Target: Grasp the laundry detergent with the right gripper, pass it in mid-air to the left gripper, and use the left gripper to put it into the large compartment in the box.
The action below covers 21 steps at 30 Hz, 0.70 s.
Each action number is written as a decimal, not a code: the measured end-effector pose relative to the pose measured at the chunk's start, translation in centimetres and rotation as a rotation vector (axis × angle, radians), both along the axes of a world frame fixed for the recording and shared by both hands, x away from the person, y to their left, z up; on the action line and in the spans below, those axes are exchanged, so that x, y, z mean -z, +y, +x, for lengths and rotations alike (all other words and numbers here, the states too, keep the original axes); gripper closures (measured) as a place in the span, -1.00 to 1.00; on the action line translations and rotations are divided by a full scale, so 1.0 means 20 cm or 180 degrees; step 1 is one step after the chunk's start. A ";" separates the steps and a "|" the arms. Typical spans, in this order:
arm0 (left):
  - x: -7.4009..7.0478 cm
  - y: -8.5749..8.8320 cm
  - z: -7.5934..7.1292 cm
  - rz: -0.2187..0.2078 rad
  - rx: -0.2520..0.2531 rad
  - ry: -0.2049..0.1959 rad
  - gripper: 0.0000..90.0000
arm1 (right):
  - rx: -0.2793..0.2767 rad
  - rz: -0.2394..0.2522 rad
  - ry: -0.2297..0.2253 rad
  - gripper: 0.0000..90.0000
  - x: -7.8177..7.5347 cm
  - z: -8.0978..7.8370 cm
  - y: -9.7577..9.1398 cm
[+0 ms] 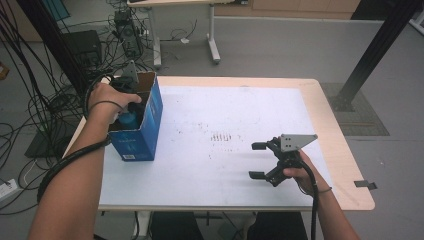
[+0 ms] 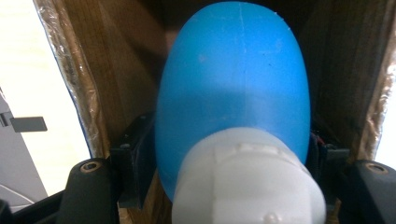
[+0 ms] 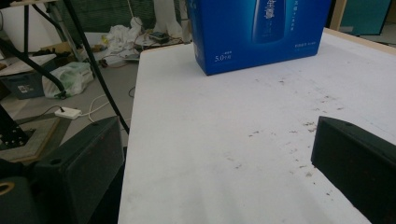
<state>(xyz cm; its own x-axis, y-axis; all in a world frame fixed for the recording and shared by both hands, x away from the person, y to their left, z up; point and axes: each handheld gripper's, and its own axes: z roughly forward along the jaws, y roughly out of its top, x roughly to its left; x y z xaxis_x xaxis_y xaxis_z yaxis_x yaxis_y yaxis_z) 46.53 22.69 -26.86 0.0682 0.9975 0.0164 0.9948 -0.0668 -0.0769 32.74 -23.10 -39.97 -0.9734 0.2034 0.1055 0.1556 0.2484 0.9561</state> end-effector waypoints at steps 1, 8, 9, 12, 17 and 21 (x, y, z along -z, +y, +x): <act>0.00 0.00 0.00 -0.0006 -0.0001 -0.0005 -0.28 | 0.0007 -0.0003 0.0005 -0.95 0.00 0.00 0.00; -0.05 0.00 -0.01 -0.0032 -0.0013 -0.0034 -0.27 | 0.0000 0.0004 -0.0005 -0.95 0.00 0.00 0.00; -0.06 0.00 -0.01 -0.0029 -0.0013 -0.0050 -0.28 | 0.0006 0.0008 -0.0007 -0.95 0.00 0.00 0.00; -0.09 -0.01 -0.01 -0.0037 -0.0013 -0.0079 -0.27 | -0.0001 0.0012 -0.0001 -0.95 0.00 0.00 0.00; -0.16 -0.02 -0.02 -0.0036 -0.0028 -0.0145 -0.27 | -0.0001 0.0022 -0.0012 -0.95 0.00 0.00 0.00; -0.21 -0.03 -0.02 -0.0024 -0.0006 -0.0163 -0.27 | -0.0009 0.0019 -0.0012 -0.95 0.00 0.00 0.01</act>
<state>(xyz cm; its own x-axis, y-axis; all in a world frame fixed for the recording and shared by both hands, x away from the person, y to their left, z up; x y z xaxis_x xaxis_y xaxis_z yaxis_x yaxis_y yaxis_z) 46.09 22.14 -22.70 0.0656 0.9978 0.0123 0.9975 -0.0653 -0.0254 32.79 -22.97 -39.93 -0.9744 0.2000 0.1030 0.1512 0.2431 0.9581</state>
